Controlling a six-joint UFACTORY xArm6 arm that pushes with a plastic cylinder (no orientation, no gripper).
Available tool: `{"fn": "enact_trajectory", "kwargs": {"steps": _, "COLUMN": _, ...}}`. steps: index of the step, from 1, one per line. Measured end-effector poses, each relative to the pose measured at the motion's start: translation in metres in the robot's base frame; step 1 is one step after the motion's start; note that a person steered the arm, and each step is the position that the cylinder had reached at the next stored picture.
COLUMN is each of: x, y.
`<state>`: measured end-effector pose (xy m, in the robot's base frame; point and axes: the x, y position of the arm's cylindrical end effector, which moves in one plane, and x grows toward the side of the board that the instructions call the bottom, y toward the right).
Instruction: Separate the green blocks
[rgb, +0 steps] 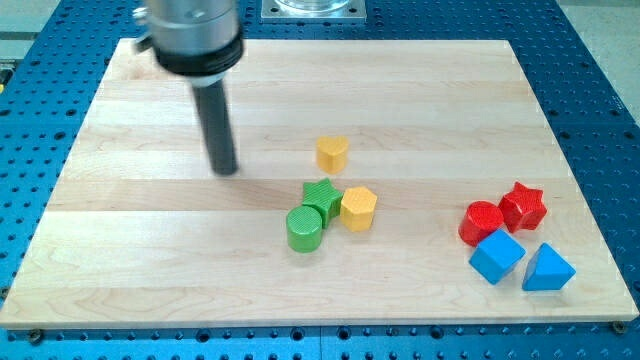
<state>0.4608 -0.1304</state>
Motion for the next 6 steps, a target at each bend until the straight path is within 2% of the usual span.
{"fn": "enact_trajectory", "kwargs": {"steps": 1, "x": 0.057, "y": -0.016}}
{"fn": "enact_trajectory", "kwargs": {"steps": 2, "x": 0.117, "y": 0.019}}
{"fn": "enact_trajectory", "kwargs": {"steps": 3, "x": 0.151, "y": 0.037}}
{"fn": "enact_trajectory", "kwargs": {"steps": 4, "x": 0.150, "y": 0.094}}
{"fn": "enact_trajectory", "kwargs": {"steps": 6, "x": 0.092, "y": 0.121}}
